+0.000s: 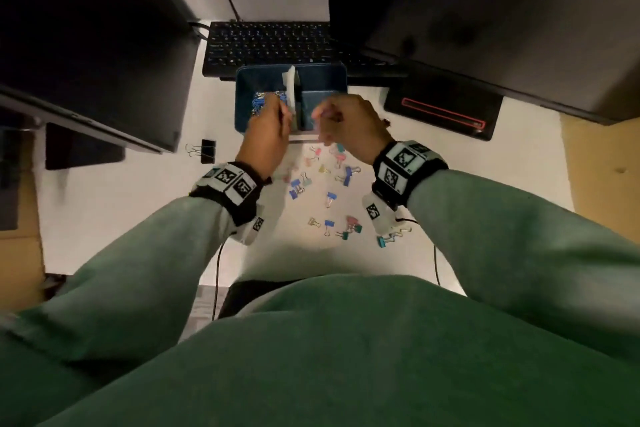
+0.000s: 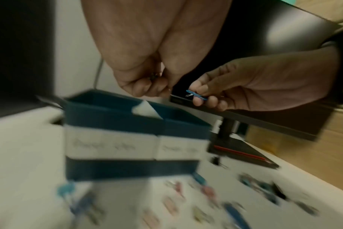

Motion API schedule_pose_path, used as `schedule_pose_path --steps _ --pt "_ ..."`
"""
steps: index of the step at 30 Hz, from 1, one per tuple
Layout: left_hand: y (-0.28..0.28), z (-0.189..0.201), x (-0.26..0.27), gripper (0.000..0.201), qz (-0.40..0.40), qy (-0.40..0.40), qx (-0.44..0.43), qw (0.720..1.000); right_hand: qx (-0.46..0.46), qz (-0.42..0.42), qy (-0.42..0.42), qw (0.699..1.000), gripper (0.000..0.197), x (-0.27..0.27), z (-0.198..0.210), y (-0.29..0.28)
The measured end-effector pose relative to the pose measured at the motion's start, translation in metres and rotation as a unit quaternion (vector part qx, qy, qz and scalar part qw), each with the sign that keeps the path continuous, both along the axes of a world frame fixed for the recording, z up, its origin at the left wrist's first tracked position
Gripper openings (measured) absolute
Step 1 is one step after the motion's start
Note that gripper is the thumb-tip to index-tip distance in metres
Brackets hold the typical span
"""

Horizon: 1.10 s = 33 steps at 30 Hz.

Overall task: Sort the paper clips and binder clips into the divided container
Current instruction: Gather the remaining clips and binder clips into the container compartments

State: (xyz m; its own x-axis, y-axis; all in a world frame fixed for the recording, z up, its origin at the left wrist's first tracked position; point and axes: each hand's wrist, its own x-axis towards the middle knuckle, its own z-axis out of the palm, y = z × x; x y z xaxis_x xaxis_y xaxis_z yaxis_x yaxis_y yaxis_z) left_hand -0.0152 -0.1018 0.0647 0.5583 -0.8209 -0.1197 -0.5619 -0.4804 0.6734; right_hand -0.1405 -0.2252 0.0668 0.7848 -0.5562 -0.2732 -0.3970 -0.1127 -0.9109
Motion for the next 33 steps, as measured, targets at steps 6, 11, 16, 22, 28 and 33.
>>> schedule_pose_path --steps 6,11,16,22,28,33 --pt "-0.011 0.007 0.059 0.025 0.005 -0.045 0.172 0.984 -0.119 0.086 0.075 0.986 0.015 0.090 0.001 0.016" --pt "-0.012 0.006 0.033 0.044 -0.032 -0.098 0.130 0.986 -0.097 0.078 0.072 0.990 0.023 0.047 0.003 0.005" --pt "0.012 -0.023 -0.057 0.027 -0.201 0.004 0.138 0.970 -0.161 0.015 0.158 0.974 0.015 -0.087 -0.028 -0.033" --pt "0.046 -0.083 -0.103 0.034 -0.383 -0.031 0.264 0.885 -0.171 0.085 0.407 0.893 0.062 -0.201 -0.061 -0.035" --pt "0.021 -0.078 -0.109 0.026 -0.313 -0.091 0.179 0.928 -0.118 0.043 0.313 0.941 0.053 -0.203 -0.084 -0.015" --pt "0.013 -0.075 -0.146 0.039 -0.420 -0.075 0.206 0.881 -0.110 0.046 0.260 0.958 0.047 -0.198 -0.084 -0.011"
